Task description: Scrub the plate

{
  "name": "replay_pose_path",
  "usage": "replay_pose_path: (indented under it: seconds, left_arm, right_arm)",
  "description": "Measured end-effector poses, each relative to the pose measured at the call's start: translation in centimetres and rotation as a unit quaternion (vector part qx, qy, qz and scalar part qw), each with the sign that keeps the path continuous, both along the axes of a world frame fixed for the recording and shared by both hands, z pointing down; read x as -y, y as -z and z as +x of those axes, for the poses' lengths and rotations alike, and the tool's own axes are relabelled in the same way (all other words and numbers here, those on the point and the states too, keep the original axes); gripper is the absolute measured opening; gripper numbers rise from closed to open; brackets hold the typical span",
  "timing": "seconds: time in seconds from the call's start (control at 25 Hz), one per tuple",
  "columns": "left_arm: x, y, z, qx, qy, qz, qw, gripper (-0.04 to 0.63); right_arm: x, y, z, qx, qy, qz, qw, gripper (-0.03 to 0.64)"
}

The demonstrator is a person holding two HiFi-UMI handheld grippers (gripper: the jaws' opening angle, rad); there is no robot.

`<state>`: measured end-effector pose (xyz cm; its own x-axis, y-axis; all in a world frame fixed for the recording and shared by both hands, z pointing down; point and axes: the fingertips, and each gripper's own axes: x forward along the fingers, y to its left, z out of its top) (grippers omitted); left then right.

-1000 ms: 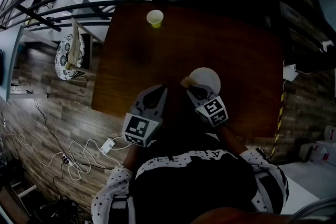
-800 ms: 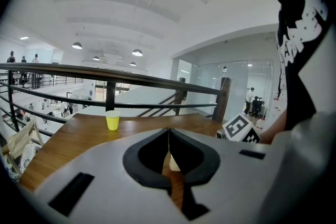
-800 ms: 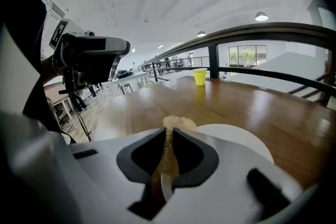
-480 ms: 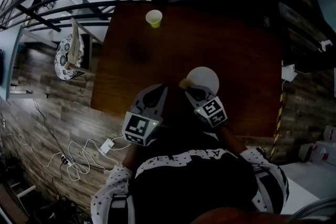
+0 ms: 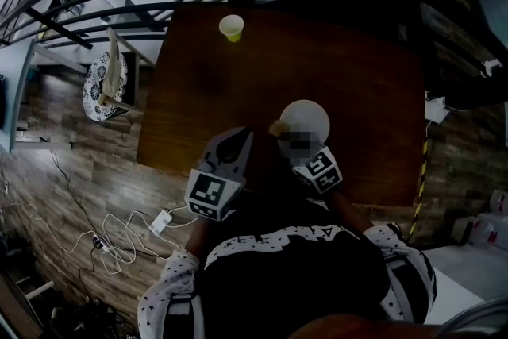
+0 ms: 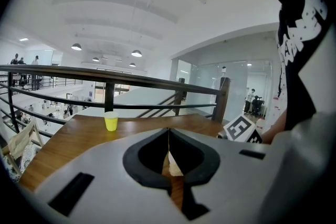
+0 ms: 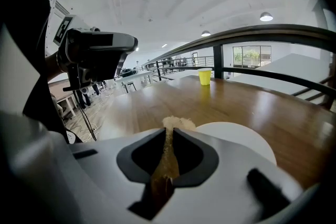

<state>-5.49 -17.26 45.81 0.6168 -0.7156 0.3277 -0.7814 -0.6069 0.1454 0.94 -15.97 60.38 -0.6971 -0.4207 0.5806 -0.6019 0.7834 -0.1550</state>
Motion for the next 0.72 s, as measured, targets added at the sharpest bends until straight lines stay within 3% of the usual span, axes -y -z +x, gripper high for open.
replay_pose_path:
  seconds: [0.72]
  left_arm:
    - [-0.25,0.37,0.46,0.005,0.0,0.004,1.0,0.014]
  right_arm:
    - [0.21,0.82,0.18,0.015,-0.003,0.006,1.0,0.049]
